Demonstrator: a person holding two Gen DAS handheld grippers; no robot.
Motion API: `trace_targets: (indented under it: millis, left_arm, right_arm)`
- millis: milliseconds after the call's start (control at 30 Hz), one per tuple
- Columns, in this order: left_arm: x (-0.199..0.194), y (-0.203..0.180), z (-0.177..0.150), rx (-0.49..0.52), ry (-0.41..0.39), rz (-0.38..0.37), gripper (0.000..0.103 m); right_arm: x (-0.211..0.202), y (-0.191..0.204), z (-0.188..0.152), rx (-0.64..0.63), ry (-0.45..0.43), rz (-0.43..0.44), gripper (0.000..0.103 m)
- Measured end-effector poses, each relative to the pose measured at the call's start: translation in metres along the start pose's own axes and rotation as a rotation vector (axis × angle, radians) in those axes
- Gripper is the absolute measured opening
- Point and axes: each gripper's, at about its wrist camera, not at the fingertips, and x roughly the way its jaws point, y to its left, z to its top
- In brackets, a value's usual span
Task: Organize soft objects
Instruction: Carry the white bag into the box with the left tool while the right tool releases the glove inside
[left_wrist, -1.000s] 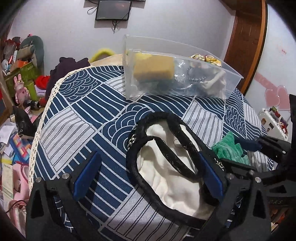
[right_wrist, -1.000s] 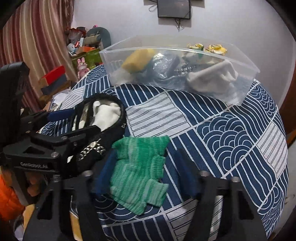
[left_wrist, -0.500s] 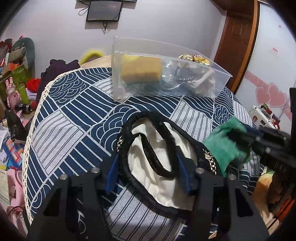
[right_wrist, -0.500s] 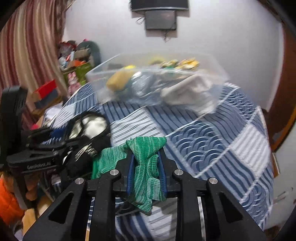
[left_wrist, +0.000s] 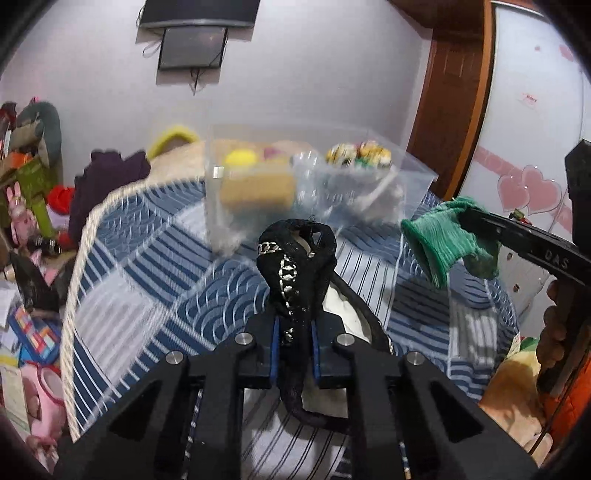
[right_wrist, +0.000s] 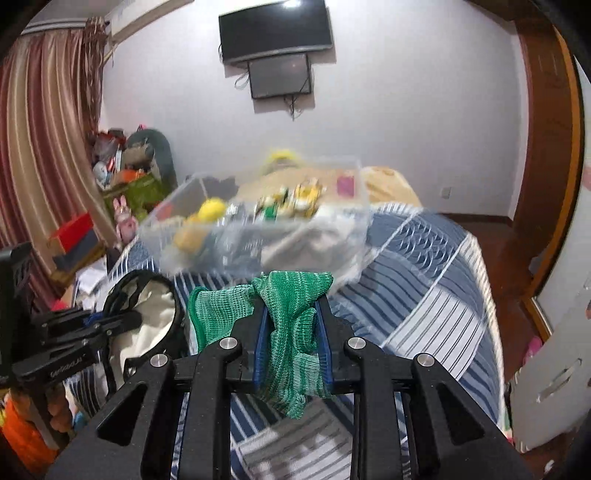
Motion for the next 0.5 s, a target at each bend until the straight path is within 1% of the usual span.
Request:
trace_targets:
  millis: [167,300,400,500]
  left_arm:
    - [-0.013,-0.008,0.031,0.041,-0.092,0.015,0.012]
    - [-0.018,-0.012,0.059,0.058,-0.164,0.032,0.012]
    - [-0.016,-0.013,0.078,0.068,-0.213,0.054,0.012]
    - [-0.008,-0.012,0.094,0.062,-0.230,0.064,0.012]
  right_arm:
    - [-0.007,-0.006,0.023,0.019,-0.078,-0.009,0.021]
    - [-0.005,-0.007,0.041,0.025,-0.121,-0.020,0.021]
    - [-0.001,-0.007,0.049,0.026,-0.141,-0.033,0.021]
    - [0.006,-0.007,0.055,0.036,-0.148,-0.037,0.021]
